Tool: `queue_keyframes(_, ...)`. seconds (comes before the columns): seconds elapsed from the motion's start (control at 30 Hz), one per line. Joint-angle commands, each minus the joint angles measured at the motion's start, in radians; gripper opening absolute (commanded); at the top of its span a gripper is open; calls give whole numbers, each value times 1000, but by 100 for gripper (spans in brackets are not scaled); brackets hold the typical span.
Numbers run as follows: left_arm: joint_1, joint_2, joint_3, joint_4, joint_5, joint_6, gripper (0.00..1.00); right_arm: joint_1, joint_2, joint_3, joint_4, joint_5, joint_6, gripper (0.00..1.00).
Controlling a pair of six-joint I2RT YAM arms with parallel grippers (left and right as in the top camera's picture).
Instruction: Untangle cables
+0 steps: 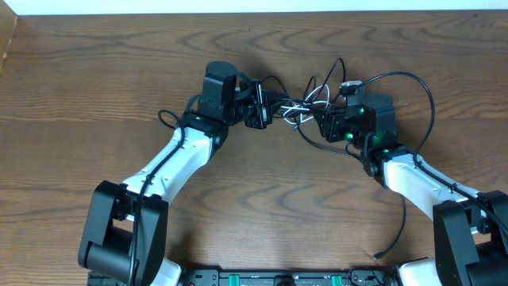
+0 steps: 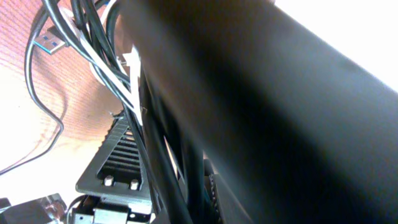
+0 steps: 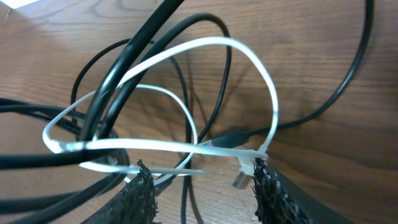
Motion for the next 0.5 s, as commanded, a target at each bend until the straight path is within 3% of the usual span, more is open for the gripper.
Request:
queue_keyframes(0.0,0,-8,11,3,42,-45,8,23,2,1,6,35,-19,50)
queue_keyframes(0.37,0,-8,11,6,57,-64,8,98,133,1,129,45,-115,54)
queue_keyframes(0.47,0,-8,11,6,58,-64,8,85,163,1,137,234,-114,53)
